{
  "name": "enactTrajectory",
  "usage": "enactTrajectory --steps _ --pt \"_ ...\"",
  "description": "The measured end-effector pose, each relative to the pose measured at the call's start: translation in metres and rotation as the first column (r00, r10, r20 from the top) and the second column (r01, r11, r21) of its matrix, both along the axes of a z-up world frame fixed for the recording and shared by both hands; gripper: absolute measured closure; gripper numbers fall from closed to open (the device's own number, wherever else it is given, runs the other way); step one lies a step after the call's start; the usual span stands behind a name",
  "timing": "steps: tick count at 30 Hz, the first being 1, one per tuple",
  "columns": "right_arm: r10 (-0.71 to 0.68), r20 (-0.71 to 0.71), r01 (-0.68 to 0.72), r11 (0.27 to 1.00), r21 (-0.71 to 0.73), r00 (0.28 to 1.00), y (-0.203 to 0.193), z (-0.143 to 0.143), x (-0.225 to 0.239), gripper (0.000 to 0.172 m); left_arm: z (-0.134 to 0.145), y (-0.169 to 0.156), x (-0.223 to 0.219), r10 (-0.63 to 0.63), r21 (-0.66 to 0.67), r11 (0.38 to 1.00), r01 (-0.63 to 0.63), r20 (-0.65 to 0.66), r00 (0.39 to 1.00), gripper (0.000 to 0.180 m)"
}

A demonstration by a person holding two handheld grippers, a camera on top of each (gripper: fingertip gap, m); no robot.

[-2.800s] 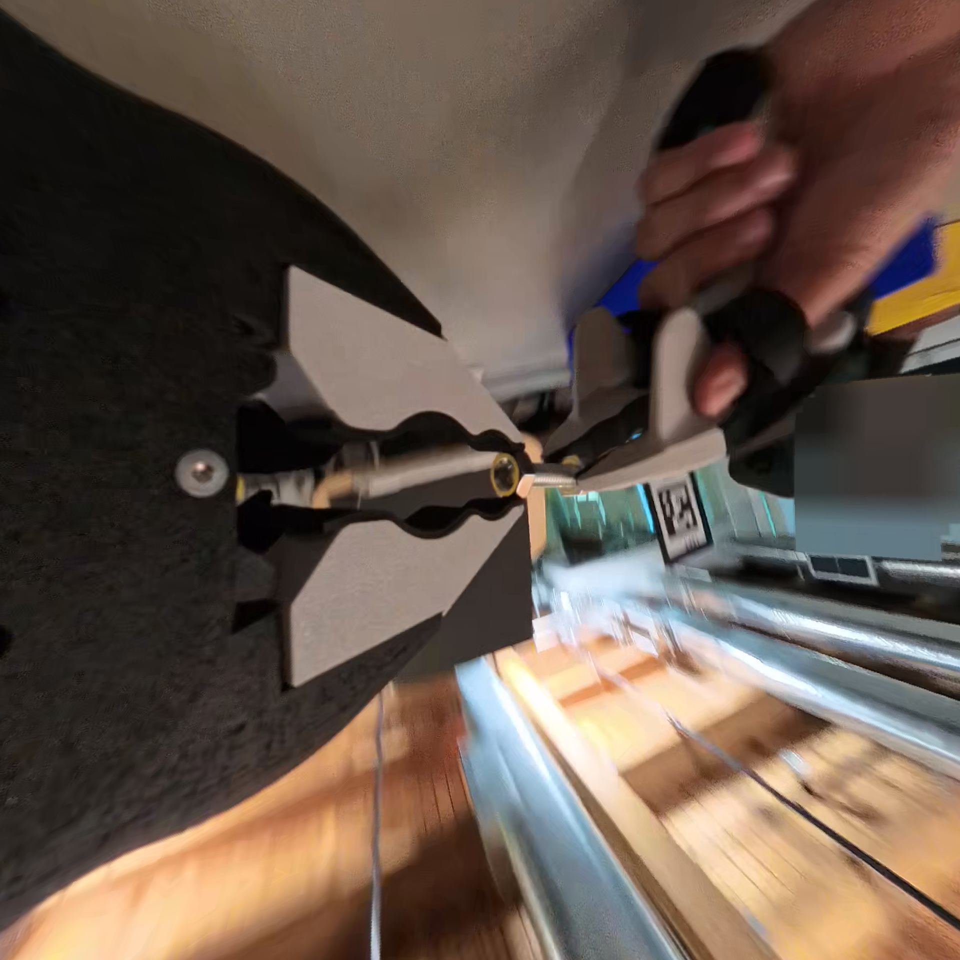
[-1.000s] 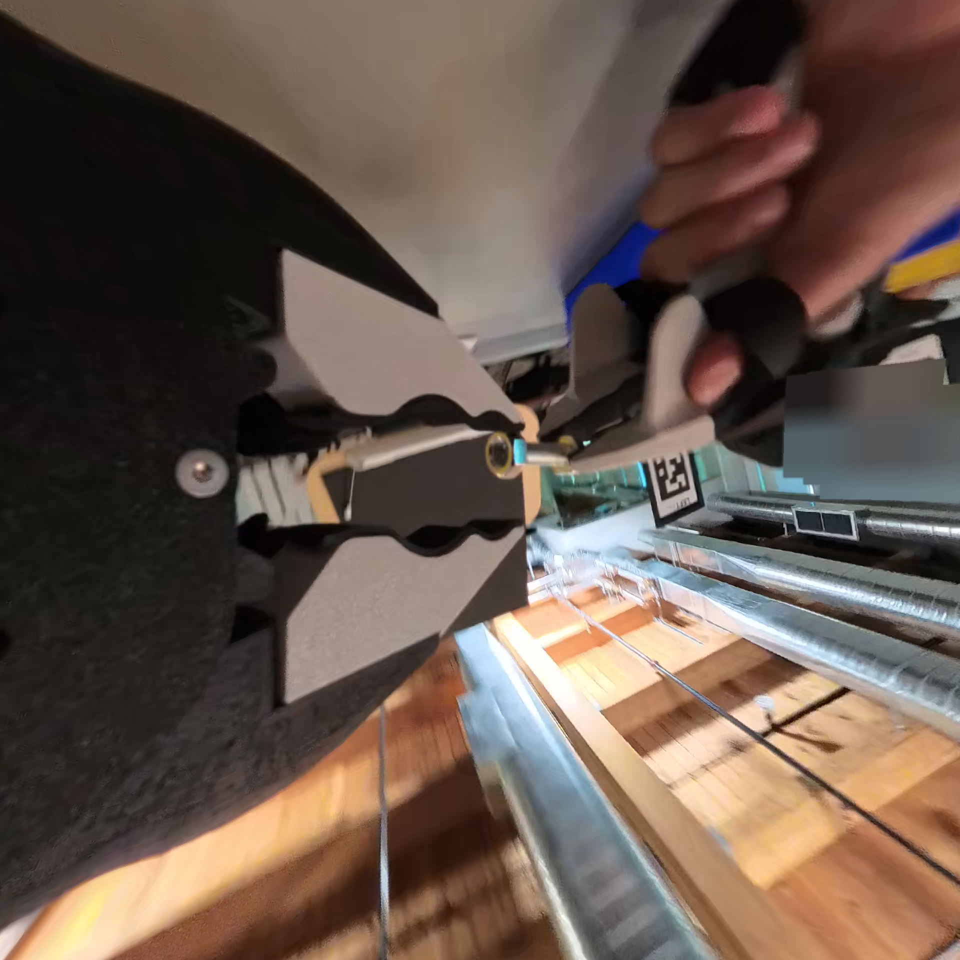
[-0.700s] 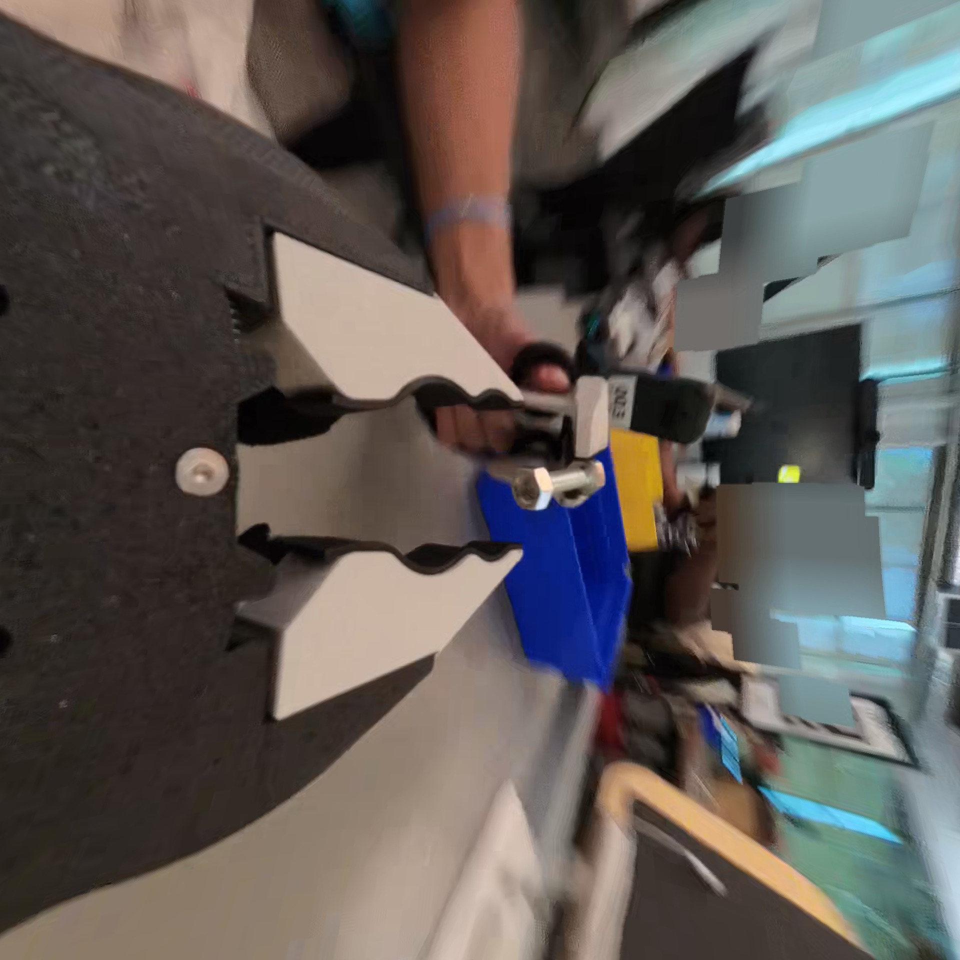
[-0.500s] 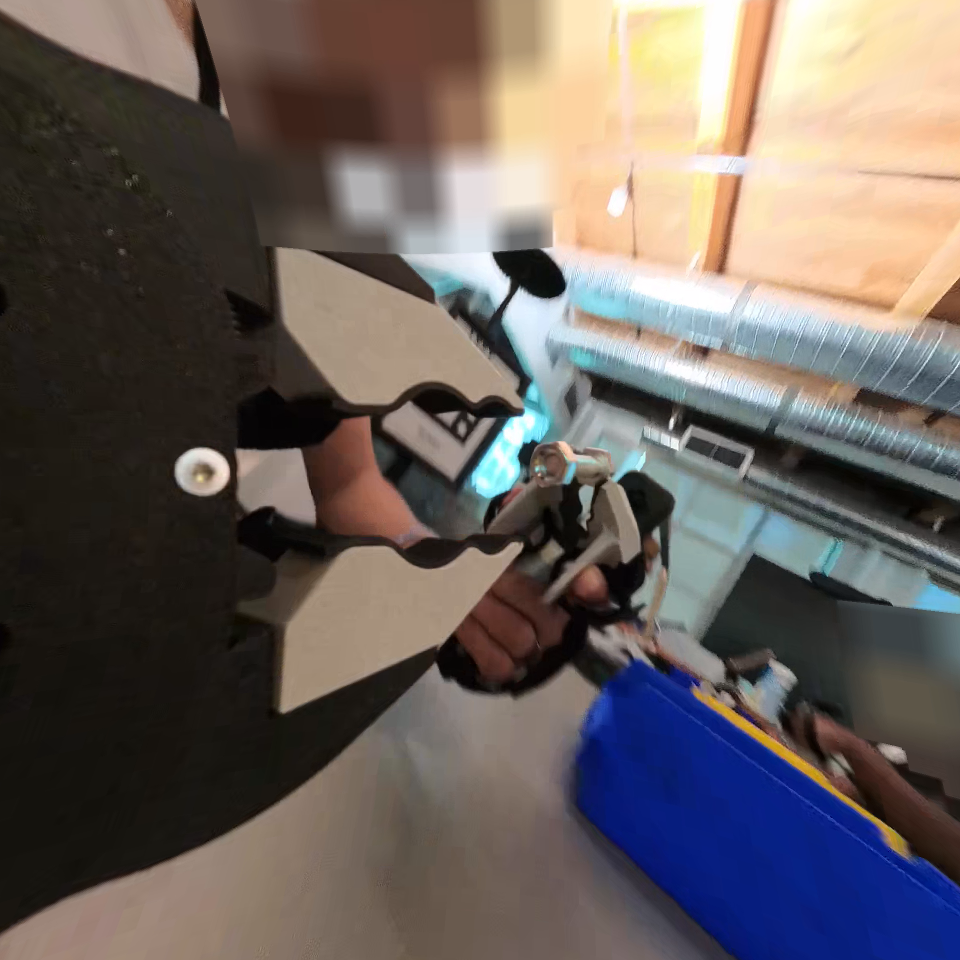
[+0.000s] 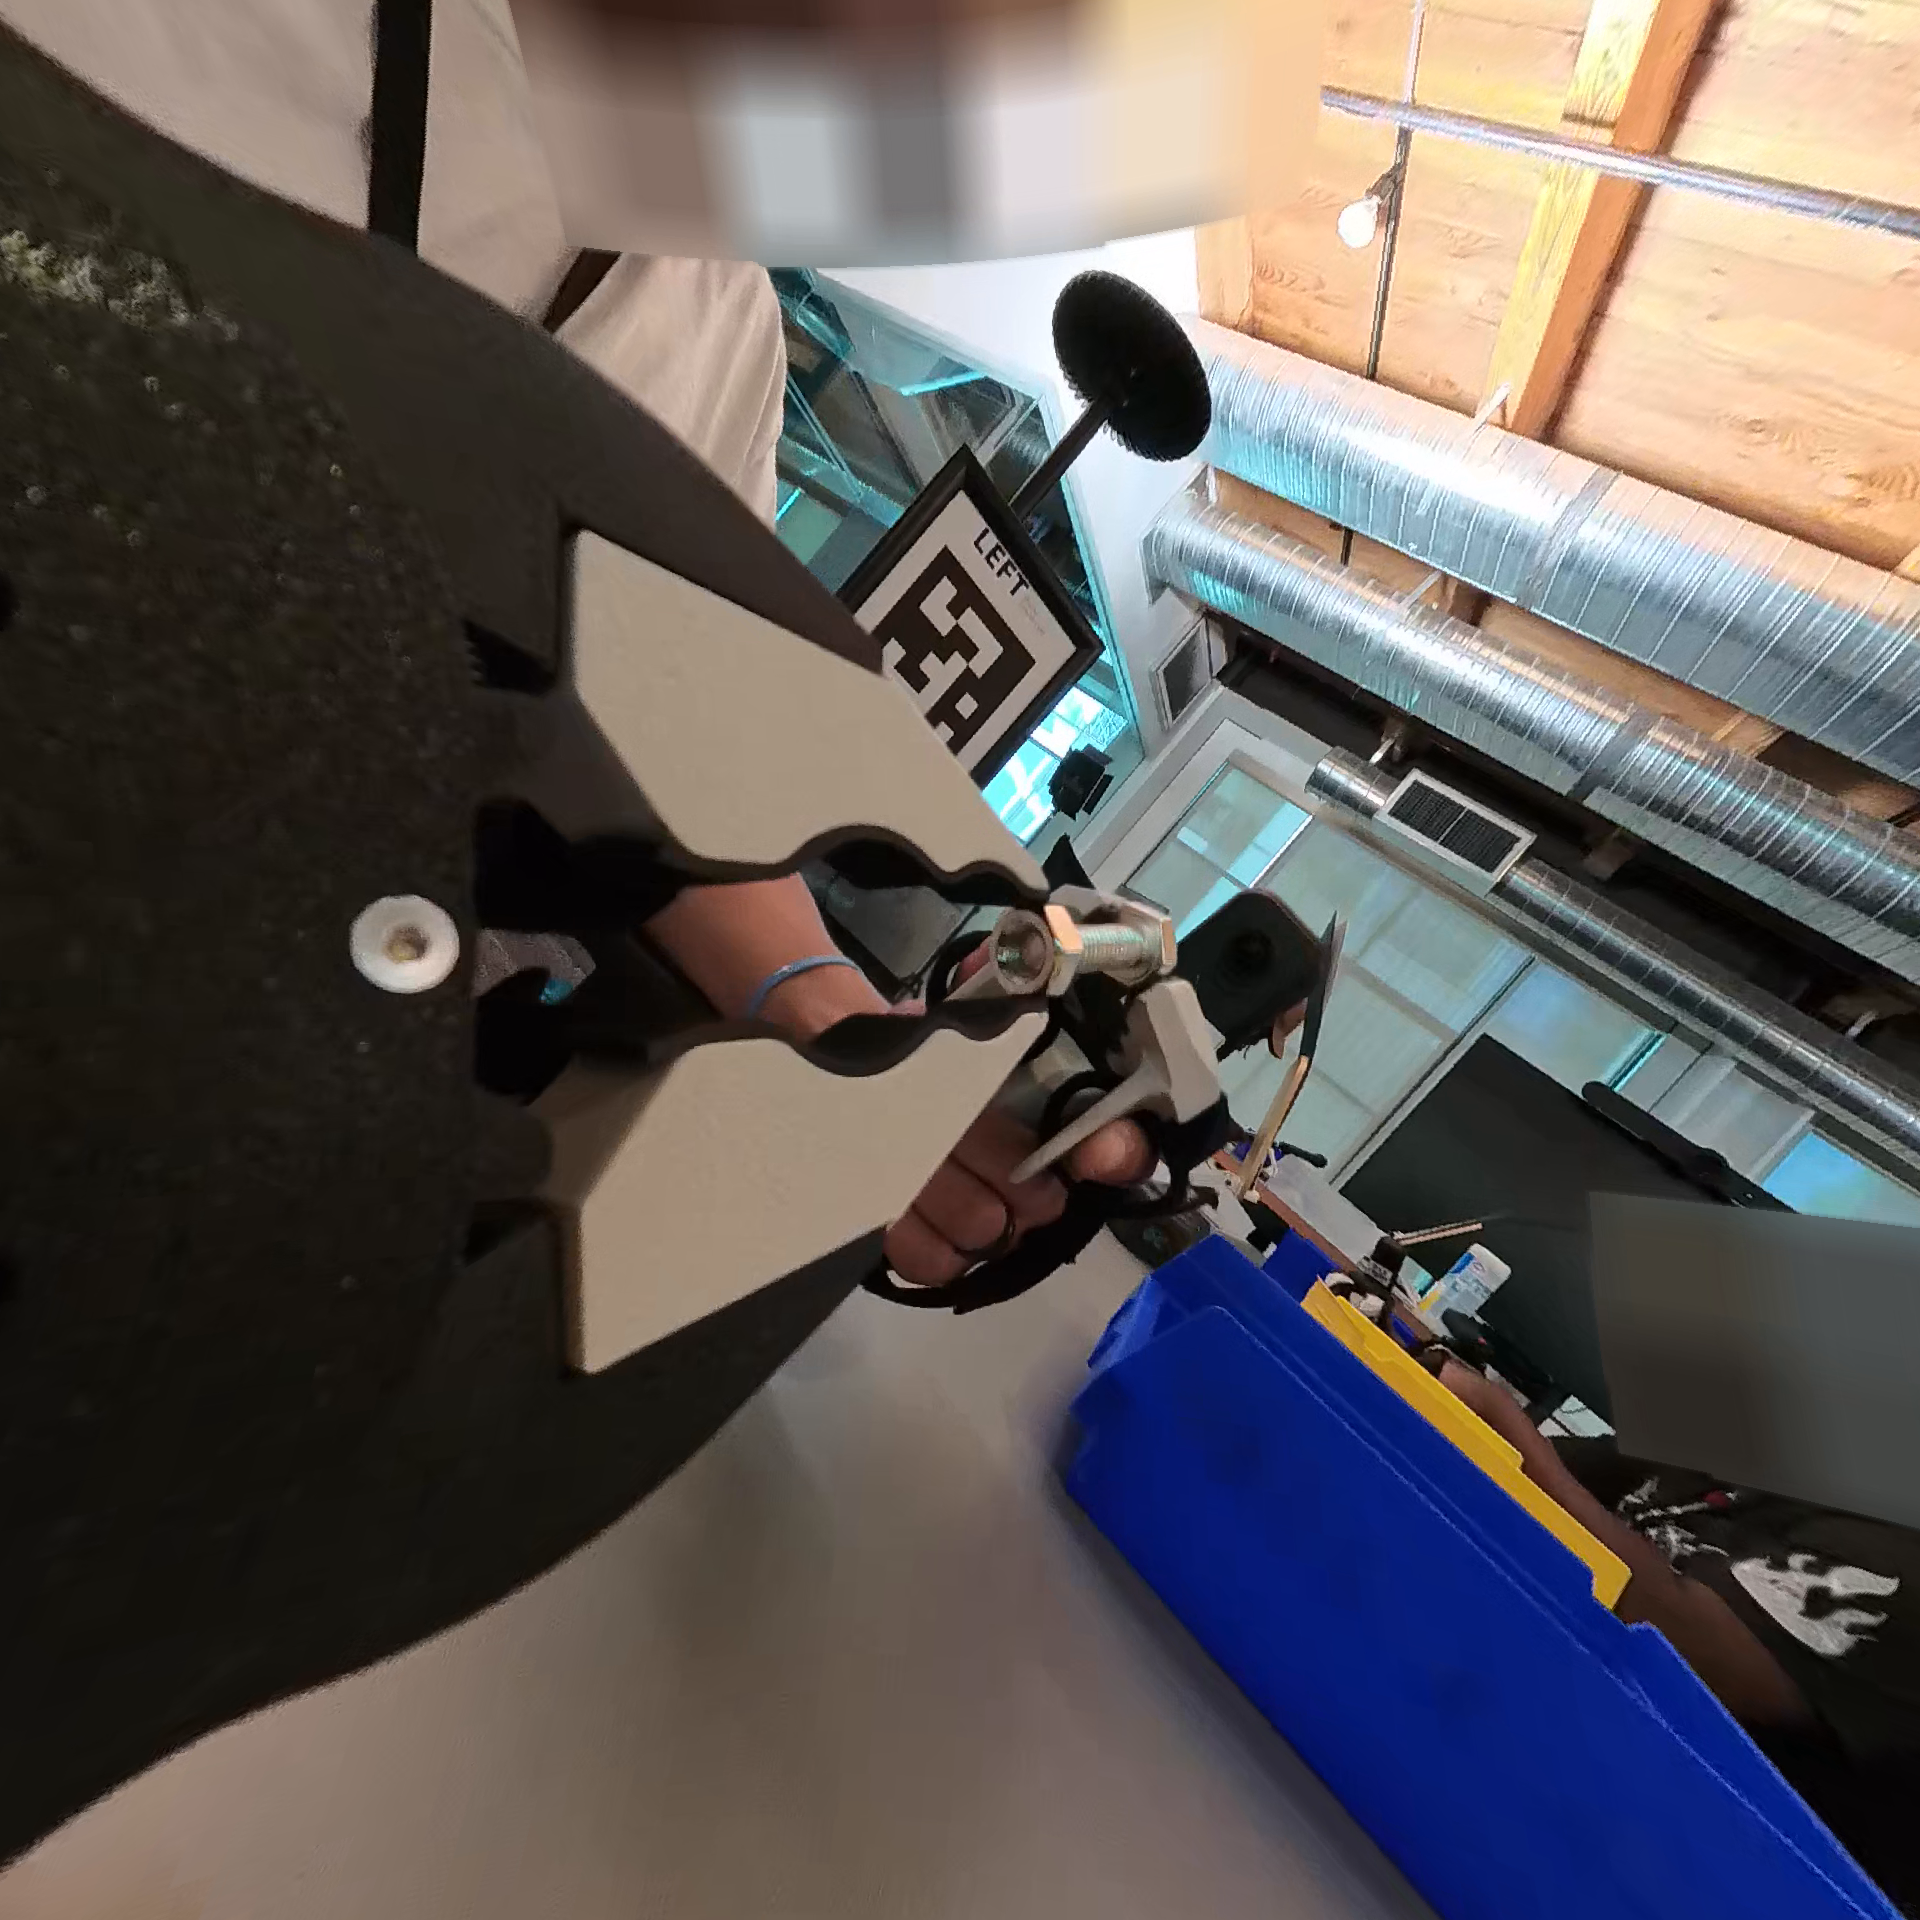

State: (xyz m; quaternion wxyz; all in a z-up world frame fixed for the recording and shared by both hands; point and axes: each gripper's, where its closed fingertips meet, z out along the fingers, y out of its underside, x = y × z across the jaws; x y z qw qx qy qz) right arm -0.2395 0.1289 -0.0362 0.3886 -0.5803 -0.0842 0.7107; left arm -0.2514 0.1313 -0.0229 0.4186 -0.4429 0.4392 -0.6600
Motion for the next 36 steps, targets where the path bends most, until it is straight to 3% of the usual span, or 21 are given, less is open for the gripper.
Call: enactTrajectory --steps 3,5,6,8,10,12,14,16,20,22,25,29,30,31,33,34,36 --pt "-0.093 0.073 0.086 0.992 0.095 0.993 0.001 0.003 0.002 0.156 0.0 0.0 0.0 -0.002 -0.015 1.0 0.002 0.005 1.0 0.164" --pt "-0.249 0.244 0.171 0.938 0.3 0.937 0.0 0.005 0.002 0.155 0.002 0.0 0.0 -0.021 -0.059 0.998 0.022 0.015 1.0 0.164" --pt "-0.359 0.356 0.184 0.878 0.442 0.863 0.001 0.004 0.002 0.155 0.002 0.001 0.0 -0.033 -0.094 0.995 0.034 0.015 0.999 0.164" --pt "-0.638 0.486 0.099 0.659 0.745 0.597 0.002 0.004 0.005 0.155 0.001 0.002 0.002 -0.068 -0.184 0.98 0.07 0.019 0.998 0.164" --pt "-0.866 0.398 -0.118 0.38 0.917 0.304 0.001 0.008 0.008 0.155 0.003 0.001 0.004 -0.098 -0.245 0.964 0.106 0.044 0.994 0.164" --pt "-0.99 0.132 -0.421 0.099 0.902 0.049 -0.002 0.007 0.011 0.155 0.001 0.0 0.007 -0.127 -0.292 0.947 0.135 0.044 0.991 0.164" --pt "-0.985 -0.163 -0.671 -0.082 0.737 -0.059 -0.005 0.002 0.011 0.155 -0.005 -0.001 0.009 -0.157 -0.336 0.929 0.155 0.021 0.987 0.164" --pt "-0.959 -0.279 -0.762 -0.152 0.629 -0.04 -0.007 -0.005 0.009 0.155 -0.008 0.006 0.008 -0.138 -0.382 0.914 0.135 0.019 0.99 0.164" --pt "-0.982 -0.186 -0.657 -0.127 0.743 -0.021 -0.008 0.005 0.011 0.155 -0.004 0.028 -0.006 -0.081 -0.418 0.903 0.099 0.059 0.995 0.164" --pt "-0.994 -0.105 -0.575 -0.074 0.815 -0.021 -0.004 0.008 0.017 0.155 -0.003 0.035 -0.012 -0.045 -0.397 0.916 0.062 0.052 0.998 0.164" --pt "-0.998 0.049 -0.38 0.03 0.925 0.04 -0.001 0.023 0.028 0.155 -0.005 0.044 -0.015 0.043 -0.326 0.945 -0.039 0.005 0.999 0.163" --pt "-0.973 0.209 -0.098 0.2 0.975 0.098 0.014 0.096 0.081 0.155 -0.02 0.064 -0.016 0.251 -0.176 0.946 -0.271 -0.129 0.959 0.164" --pt "-0.961 0.255 -0.034 0.253 0.967 0.109 0.019 0.121 0.101 0.155 -0.022 0.067 -0.016 0.282 -0.158 0.94 -0.303 -0.143 0.949 0.164" --pt "-0.923 0.36 0.014 0.366 0.931 0.139 0.024 0.138 0.119 0.155 -0.023 0.069 -0.016 0.297 -0.155 0.935 -0.319 -0.15 0.943 0.164" --pt "-0.728 0.667 0.028 0.679 0.734 0.158 0.028 0.14 0.156 0.155 -0.027 0.073 -0.016 0.308 -0.177 0.926 -0.335 -0.162 0.937 0.163" --pt "-0.647 0.755 0.051 0.762 0.645 0.11 0.028 0.139 0.18 0.155 -0.03 0.074 -0.016 0.31 -0.194 0.92 -0.341 -0.175 0.935 0.163" --pt "-0.602 0.797 0.146 0.786 0.601 -0.047 0.029 0.132 0.238 0.155 -0.033 0.076 -0.017 0.303 -0.227 0.913 -0.338 -0.178 0.936 0.163"
